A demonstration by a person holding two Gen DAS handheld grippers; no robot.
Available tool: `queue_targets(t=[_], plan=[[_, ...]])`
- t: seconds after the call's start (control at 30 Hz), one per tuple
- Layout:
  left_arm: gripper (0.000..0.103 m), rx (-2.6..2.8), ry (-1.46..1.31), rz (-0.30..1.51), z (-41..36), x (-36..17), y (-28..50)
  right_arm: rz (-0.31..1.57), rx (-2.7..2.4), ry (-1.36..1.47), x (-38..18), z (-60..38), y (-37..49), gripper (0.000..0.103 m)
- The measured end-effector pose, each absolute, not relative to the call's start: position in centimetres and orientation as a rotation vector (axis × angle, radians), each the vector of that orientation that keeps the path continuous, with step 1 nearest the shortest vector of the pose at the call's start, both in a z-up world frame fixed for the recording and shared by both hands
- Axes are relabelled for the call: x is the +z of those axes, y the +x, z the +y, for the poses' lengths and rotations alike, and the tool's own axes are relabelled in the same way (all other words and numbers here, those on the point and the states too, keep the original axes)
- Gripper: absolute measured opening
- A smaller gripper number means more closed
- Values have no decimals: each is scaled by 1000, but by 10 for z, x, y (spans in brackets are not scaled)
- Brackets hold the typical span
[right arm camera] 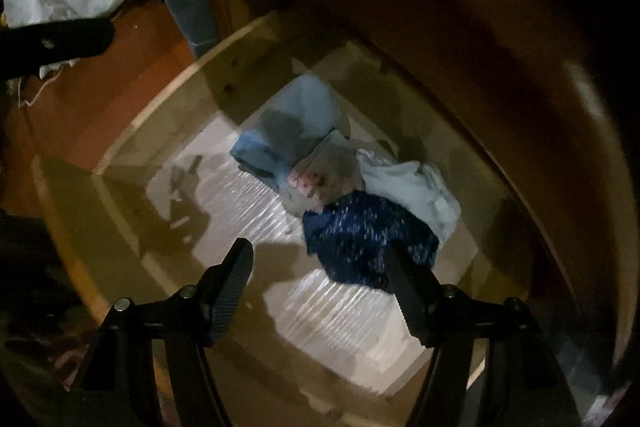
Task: Take underwear out of drawer
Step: 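Grasp the dark blue sparkly cloth with the right tool while the left tool lowers into the drawer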
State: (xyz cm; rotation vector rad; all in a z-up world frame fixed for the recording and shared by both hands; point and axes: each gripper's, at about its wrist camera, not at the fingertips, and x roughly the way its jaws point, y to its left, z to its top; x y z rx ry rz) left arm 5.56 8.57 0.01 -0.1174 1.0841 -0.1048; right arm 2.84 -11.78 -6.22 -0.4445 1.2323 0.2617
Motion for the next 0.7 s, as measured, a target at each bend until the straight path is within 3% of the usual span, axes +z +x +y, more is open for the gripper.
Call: queue_targets(t=[0.3,0.5,0.57,0.7], plan=[[57,-123,-119,1105,83,-5,59,1227,275,-718,-106,-114,36,65],[57,-124,-101,1108,80,-8,59,1252,250,-679,-117,-130,45,65],[57,-119,-98,1108,80,-8,59,1273,247,-640,-119,-138,46,60],[57,-121,-90,1112,78,-10,60,1341,259,-562,-123,-155,45,39]])
